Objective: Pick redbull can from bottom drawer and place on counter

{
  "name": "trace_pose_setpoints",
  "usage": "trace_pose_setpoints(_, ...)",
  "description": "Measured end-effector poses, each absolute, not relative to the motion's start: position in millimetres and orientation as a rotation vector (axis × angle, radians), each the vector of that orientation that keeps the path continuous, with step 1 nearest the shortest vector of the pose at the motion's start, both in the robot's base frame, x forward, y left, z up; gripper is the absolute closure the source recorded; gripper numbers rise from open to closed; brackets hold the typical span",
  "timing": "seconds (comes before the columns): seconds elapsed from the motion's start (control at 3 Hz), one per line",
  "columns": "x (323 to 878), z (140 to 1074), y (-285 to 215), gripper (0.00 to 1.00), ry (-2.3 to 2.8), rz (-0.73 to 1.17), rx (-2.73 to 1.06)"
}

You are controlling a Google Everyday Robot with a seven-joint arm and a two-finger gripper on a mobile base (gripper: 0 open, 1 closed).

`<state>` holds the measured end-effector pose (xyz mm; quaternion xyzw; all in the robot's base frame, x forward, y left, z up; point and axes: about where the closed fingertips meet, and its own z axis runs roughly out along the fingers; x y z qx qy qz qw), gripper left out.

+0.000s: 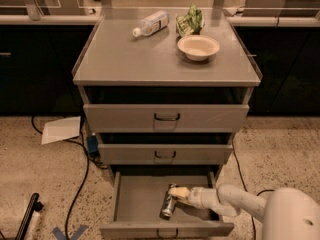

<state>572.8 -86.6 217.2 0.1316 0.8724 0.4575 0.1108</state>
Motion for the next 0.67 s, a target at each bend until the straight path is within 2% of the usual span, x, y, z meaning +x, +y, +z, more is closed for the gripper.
trace_pose_setpoints(0.33, 551.3, 260.3, -134.6, 1.0, 2.459, 1.399, 0.394)
trace_pose_setpoints(0.67, 551.3, 260.3, -134.6, 1.0, 2.459, 1.399, 0.394)
